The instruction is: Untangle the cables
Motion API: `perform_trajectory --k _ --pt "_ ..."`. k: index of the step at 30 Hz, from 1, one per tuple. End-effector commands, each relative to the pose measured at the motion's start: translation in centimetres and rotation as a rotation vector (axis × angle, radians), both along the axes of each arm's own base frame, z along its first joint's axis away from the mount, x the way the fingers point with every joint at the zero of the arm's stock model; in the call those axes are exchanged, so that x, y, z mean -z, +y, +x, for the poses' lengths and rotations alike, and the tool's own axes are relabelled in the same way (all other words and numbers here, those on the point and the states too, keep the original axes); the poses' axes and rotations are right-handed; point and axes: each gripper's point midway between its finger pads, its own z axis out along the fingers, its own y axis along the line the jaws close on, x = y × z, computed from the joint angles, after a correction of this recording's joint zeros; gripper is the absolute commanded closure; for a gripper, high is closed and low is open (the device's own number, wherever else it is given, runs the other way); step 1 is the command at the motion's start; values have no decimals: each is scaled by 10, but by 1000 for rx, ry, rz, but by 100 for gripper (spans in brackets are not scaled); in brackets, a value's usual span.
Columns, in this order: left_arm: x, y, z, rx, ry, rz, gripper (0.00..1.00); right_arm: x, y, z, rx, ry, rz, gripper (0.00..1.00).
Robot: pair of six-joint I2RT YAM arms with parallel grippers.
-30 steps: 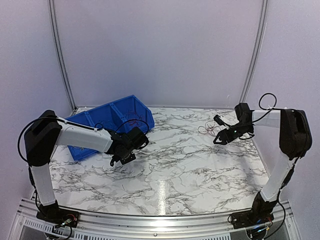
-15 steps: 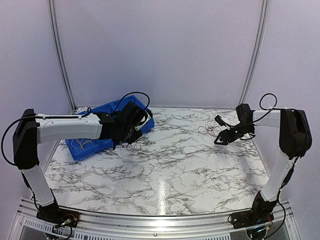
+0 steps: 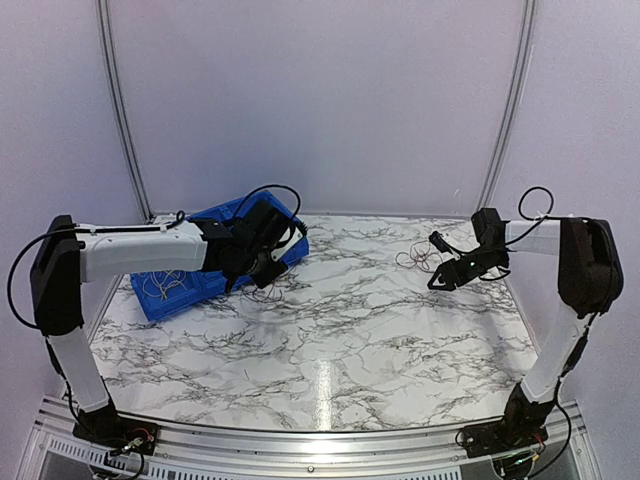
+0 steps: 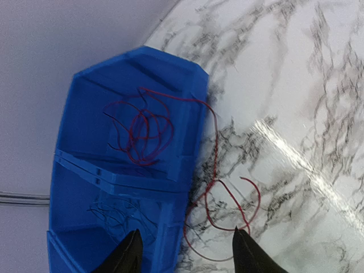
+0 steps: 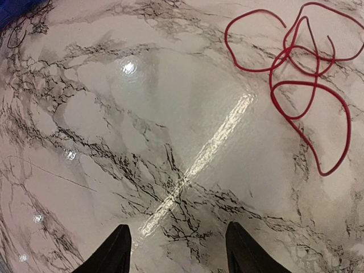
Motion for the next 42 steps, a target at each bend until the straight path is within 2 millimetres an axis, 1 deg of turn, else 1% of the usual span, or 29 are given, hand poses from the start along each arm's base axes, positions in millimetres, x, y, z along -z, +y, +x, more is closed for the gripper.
perform_trajectory --k 1,2,7,10,13,14,17,20,21,22,25,28,32,36,42 --pt "55 10 -24 -34 118 88 40 -7 0 8 -13 -16 12 43" --pt "60 10 -24 -54 128 78 38 -5 1 7 -15 -12 13 43" --pt "87 9 -25 -143 179 36 36 -2 1 7 -15 -3 14 43" --pt "97 12 -19 -207 177 24 37 -3 1 7 -14 -3 14 43" --pt "107 15 -9 -287 195 -18 40 -4 1 7 -15 -7 12 43" --pt "110 15 -6 -298 202 -23 44 -4 1 7 -15 -8 12 43" --pt "117 12 1 -312 235 -59 61 -5 1 7 -14 -10 13 43" --pt "117 7 8 -308 244 -77 85 -5 1 7 -17 -10 13 43" --pt "112 4 10 -302 237 -84 97 -5 1 7 -16 -8 13 43" --pt "106 2 12 -293 230 -92 100 -5 1 7 -16 -9 13 43" --pt "77 -7 18 -264 197 -138 100 -3 2 7 -19 -6 14 43" --pt "38 -14 26 -230 140 -185 100 -2 1 7 -19 -3 15 43" --pt "-8 -16 43 -210 40 -196 100 0 1 7 -20 3 14 43" --pt "-37 -17 66 -210 -23 -223 100 1 1 7 -21 5 12 43" --pt "-67 -20 109 -216 -111 -240 100 2 1 6 -20 10 12 43"
